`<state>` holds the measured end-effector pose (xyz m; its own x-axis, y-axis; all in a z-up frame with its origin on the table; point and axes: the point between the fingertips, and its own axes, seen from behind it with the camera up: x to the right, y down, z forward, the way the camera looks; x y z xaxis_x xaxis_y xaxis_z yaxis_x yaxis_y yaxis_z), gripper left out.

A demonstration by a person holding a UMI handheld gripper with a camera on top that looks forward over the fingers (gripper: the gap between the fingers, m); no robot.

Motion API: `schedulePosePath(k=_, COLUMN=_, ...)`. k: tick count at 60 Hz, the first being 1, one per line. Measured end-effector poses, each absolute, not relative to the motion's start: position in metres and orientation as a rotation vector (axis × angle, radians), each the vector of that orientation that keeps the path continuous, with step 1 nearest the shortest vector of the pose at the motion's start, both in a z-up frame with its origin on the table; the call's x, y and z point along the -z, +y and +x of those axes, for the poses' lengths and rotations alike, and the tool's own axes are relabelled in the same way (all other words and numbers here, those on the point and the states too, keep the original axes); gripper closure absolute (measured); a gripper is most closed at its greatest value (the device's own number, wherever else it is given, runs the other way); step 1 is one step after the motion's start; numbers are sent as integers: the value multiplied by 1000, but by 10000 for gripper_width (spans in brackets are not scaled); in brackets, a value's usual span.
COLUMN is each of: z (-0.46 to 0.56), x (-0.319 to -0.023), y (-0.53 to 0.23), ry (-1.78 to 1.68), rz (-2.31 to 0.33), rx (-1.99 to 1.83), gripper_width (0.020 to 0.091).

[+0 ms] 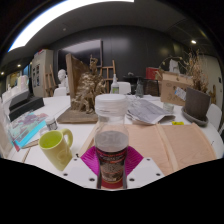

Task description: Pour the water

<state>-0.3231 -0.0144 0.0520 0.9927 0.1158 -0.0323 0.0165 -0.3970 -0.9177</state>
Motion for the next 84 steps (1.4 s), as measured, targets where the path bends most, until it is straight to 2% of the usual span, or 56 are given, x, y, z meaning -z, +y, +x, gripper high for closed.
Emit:
schedulePosePath(k=14, z=-322, x=-50, y=-19, ry=-79, rz=-1986, rx=-111, gripper_width=673)
schedulePosePath(k=16, z=-320, x=-50, y=-22, ry=-65, rz=-2004, rx=-112, gripper_width=590)
schedulePosePath(k=19, z=-318, x=-51, y=-27, ry=-45, rz=-2029, rx=-111, gripper_width=378)
schedulePosePath(k=20, z=-318, x=-52, y=-30, ry=-40, rz=-2035, rx=-112, gripper_width=332)
schedulePosePath(k=24, z=-316, x=-62, y=-41, ry=-19, rz=-2055, rx=-109, gripper_width=246)
schedulePosePath(k=39, z=-325, x=-129, y=-139, ry=36, rz=-2123, rx=-26, gripper_width=249)
schedulePosePath(k=56, z=-370, x=-182, y=-267, ry=3, rz=-2148, rx=70, gripper_width=247)
schedulePosePath(k=73, z=-394, x=-202, y=-318, ry=3, rz=-2126, rx=116, gripper_width=246)
schedulePosePath(k=84, z=-395, x=-203, y=-324, ry=20, rz=-2134, rx=121, gripper_width=248)
